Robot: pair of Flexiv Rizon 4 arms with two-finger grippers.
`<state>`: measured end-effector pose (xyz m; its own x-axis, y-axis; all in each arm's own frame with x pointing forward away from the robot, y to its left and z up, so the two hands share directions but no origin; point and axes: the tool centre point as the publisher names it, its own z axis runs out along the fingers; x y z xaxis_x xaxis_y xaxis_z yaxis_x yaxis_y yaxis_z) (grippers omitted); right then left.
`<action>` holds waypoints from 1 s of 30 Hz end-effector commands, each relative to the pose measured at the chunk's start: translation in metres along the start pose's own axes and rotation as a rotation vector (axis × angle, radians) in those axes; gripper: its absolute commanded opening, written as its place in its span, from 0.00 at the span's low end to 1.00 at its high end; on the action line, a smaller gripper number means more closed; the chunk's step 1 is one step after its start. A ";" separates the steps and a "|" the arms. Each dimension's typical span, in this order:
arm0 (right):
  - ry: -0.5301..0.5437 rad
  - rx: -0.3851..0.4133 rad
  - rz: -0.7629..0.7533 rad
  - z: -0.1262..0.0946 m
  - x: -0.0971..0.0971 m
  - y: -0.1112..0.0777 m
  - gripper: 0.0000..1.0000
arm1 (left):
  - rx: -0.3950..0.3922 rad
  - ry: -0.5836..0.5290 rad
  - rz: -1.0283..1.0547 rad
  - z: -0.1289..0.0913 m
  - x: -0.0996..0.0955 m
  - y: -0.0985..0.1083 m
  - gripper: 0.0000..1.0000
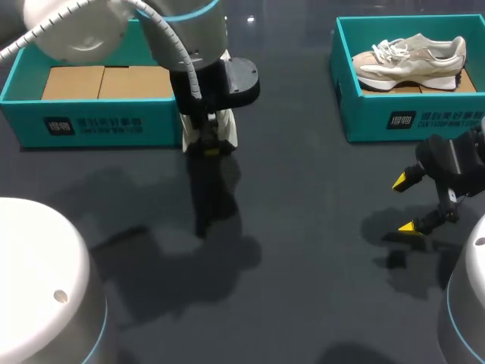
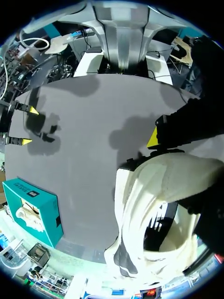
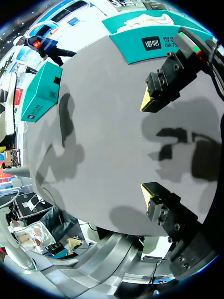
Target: Take the shoe out of the shoebox, open the shoe tongue, remove and reinsert the insole, then place the shoe into the shoebox
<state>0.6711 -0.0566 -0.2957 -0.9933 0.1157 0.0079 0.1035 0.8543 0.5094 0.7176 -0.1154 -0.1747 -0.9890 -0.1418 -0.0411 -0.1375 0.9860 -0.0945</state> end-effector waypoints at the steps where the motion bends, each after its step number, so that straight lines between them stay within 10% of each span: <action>1: -0.003 0.003 0.000 0.001 0.001 0.000 1.00 | 0.048 0.034 -0.011 -0.005 -0.016 0.013 0.00; 12: -0.003 0.003 0.000 0.001 0.001 0.000 1.00 | 0.011 0.050 -0.036 -0.043 -0.124 0.085 0.00; 24: -0.003 0.003 0.000 0.001 0.001 0.000 1.00 | 0.026 0.083 -0.019 -0.040 -0.126 0.084 0.00; 30: -0.003 0.003 0.000 0.001 0.001 0.000 1.00 | 0.065 0.150 0.018 -0.045 -0.183 0.123 0.00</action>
<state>0.6711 -0.0567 -0.2957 -0.9932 0.1158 0.0079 0.1037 0.8542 0.5094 0.8476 0.0082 -0.1380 -0.9912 -0.1253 0.0419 -0.1300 0.9821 -0.1360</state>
